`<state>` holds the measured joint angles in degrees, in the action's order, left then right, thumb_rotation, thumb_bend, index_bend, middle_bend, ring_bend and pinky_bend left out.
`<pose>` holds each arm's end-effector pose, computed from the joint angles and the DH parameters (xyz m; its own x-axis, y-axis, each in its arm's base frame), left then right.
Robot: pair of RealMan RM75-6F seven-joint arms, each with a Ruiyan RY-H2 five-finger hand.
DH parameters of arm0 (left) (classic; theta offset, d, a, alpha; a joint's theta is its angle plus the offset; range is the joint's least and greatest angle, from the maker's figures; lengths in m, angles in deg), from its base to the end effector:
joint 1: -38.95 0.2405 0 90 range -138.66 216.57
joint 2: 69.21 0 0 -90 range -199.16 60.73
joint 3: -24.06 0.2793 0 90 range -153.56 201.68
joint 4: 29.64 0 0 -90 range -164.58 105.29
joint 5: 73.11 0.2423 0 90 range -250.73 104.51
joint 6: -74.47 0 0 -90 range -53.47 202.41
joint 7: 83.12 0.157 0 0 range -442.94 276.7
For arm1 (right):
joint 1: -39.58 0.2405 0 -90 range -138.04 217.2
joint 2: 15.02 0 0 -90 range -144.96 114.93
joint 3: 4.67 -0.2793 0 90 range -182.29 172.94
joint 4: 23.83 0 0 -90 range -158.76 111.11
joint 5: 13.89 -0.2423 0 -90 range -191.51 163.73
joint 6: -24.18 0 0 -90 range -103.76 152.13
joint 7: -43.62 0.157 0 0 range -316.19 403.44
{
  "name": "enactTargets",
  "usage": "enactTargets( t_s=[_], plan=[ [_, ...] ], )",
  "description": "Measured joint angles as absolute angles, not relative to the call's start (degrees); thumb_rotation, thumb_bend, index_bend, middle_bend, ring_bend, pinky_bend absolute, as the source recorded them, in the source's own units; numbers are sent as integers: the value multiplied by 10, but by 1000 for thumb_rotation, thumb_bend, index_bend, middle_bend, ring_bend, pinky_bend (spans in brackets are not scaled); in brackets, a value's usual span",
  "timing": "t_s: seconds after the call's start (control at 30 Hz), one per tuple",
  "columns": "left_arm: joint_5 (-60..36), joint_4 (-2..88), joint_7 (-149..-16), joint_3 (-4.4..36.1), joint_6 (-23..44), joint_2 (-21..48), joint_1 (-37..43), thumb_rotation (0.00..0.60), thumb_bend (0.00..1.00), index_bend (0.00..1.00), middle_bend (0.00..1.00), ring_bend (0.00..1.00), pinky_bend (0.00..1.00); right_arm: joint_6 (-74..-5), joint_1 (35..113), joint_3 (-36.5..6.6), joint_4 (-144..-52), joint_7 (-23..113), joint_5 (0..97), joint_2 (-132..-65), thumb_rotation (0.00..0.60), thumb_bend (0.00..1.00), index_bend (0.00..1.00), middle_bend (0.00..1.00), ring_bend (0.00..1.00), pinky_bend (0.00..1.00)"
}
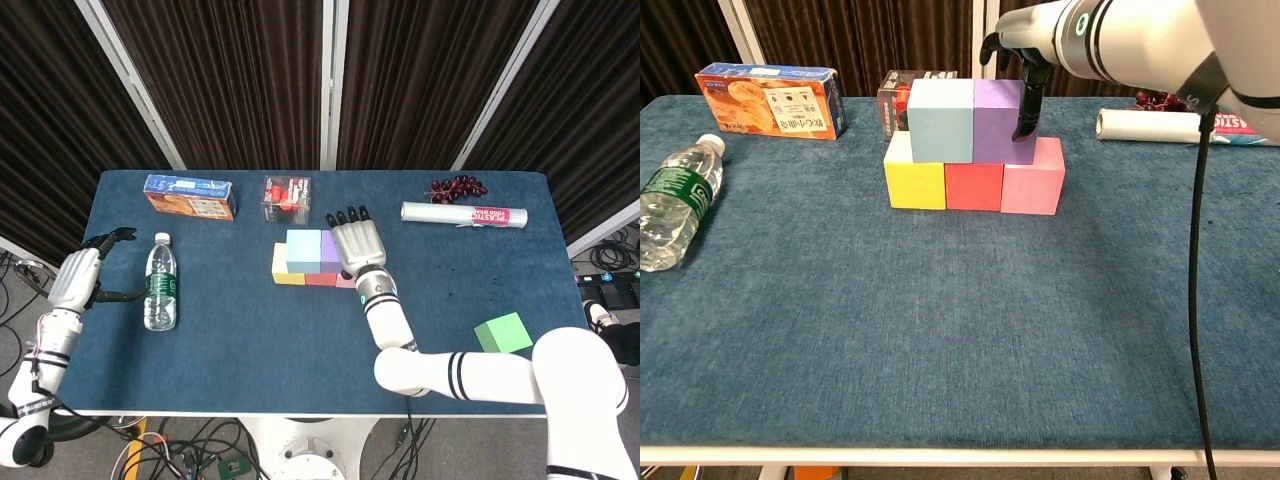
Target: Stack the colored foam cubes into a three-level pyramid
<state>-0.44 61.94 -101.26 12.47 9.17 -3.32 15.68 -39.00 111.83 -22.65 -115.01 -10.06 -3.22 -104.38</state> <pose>-0.2888 0.3370 0.1172 0.0096 0.1150 0.9933 0.9981 -0.0620 -0.0025 -0.0098 -0.4313 -0.0474 0.5721 -0.3047 0.7615 -0.8199 -0.2372 0.5211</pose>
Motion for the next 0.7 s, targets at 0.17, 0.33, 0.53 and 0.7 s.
enactTargets(
  t_s=[0.17,0.33,0.53,0.7],
  plan=[
    [-1,626,-1008,126,85,-37,160,600,53,174,216,185,159,-390,1102,-228,-1190,-80,-18,-1014,600,90,69,100,0,0],
    [1,637,-1000,127,76,-40,165,600,54,174,216,185,159,-384,1060,-224,-1244,-27,21,-964,600,90,37,99,0,0],
    [3,648,-992,129,66,-43,170,600,54,174,216,185,160,-357,990,-211,-1288,75,97,-902,600,90,30,99,0,0],
    [4,661,-980,129,57,-44,174,600,53,174,216,185,160,-329,935,-199,-1289,168,167,-872,600,93,23,99,0,0]
  ],
)
